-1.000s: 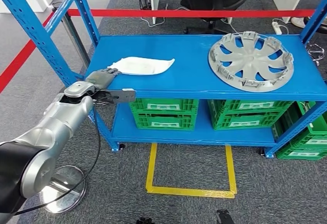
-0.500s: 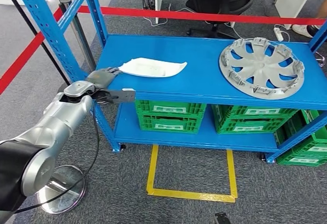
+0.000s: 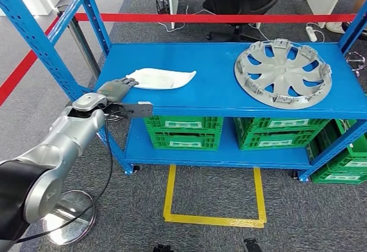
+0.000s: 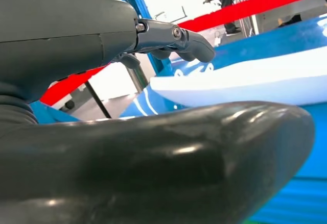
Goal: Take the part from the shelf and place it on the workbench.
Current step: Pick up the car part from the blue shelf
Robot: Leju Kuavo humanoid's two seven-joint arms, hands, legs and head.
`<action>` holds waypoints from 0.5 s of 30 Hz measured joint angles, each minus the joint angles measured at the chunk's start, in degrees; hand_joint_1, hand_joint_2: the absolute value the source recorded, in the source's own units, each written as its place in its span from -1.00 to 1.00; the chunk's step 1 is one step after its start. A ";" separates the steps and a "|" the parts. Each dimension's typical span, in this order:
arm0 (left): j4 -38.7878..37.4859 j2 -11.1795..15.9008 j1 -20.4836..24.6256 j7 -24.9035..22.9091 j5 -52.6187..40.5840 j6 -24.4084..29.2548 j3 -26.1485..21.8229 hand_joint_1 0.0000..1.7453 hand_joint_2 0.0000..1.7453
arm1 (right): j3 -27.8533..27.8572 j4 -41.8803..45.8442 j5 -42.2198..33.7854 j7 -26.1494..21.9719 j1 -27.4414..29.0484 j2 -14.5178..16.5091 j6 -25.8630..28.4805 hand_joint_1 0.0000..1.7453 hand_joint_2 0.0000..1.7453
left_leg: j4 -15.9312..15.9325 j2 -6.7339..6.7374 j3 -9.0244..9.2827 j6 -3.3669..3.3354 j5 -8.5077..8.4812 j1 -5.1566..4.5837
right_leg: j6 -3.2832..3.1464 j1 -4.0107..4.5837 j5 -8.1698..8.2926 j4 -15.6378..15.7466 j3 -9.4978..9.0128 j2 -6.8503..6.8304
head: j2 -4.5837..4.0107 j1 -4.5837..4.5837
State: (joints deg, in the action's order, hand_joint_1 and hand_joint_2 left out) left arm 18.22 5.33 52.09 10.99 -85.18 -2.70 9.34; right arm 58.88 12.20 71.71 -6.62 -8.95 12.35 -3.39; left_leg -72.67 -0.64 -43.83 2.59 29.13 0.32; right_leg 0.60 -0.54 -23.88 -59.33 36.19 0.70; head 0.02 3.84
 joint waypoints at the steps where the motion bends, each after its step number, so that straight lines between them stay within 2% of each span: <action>1: 0.00 0.00 -0.05 0.01 0.01 0.01 0.01 -1.00 -1.00 | 0.00 0.00 0.00 0.00 0.00 -0.01 0.00 -1.00 -1.00 | 2.63 0.01 1.15 -0.02 -1.99 0.07 | 0.12 -0.03 -0.11 -0.01 -0.17 0.01 | 0.00 0.01; 3: 0.01 -0.01 0.00 0.03 0.02 0.02 0.02 -1.00 -1.00 | 0.00 0.00 0.00 0.00 -0.03 -0.01 0.00 -1.00 -1.00 | 10.03 0.08 4.86 0.00 -5.65 0.22 | 0.57 0.04 -0.46 -0.17 -0.44 0.07 | 0.00 0.05; 5: 0.01 -0.04 -0.01 0.06 0.04 0.02 0.02 -1.00 -1.00 | 0.00 0.00 0.00 0.01 -0.04 -0.03 0.00 -1.00 -1.00 | 14.31 0.02 7.02 -0.23 -6.64 0.31 | 0.75 0.30 -0.74 -0.40 -0.34 0.16 | 0.00 -0.02; 8: -0.01 -0.06 -0.21 0.07 0.04 0.02 0.03 -1.00 -1.00 | 0.00 0.00 0.01 0.02 0.09 -0.05 -0.01 -1.00 -1.00 | 14.92 -0.14 7.20 -0.64 -6.41 0.21 | 0.35 0.46 -0.63 -0.05 -0.44 0.15 | 0.00 -0.20; 12: -0.01 0.08 -0.26 0.09 0.07 0.02 0.04 -1.00 -1.00 | 0.00 0.00 0.03 0.02 0.07 -0.05 -0.02 -1.00 -1.00 | 14.91 -0.23 7.20 -1.23 -6.37 0.11 | 0.88 0.42 -0.35 0.73 -0.89 -0.01 | 0.00 -0.25; 15: -0.01 0.09 -0.30 0.10 0.29 0.05 0.04 -1.00 0.50 | 0.00 0.00 0.10 0.02 0.07 -0.07 -0.02 -1.00 -1.00 | 14.89 -0.25 7.19 -1.44 -6.36 0.07 | 1.46 0.38 -0.17 0.99 -1.00 -0.03 | 0.00 -0.23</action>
State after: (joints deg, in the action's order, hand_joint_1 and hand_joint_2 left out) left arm 18.21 5.43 51.79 11.09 -84.89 -2.66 9.38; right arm 58.88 12.20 71.82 -6.61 -8.88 12.28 -3.41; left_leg -57.78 -0.89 -36.63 1.15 22.77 0.39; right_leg 2.06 -0.16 -24.05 -58.34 35.18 0.67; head 0.02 3.61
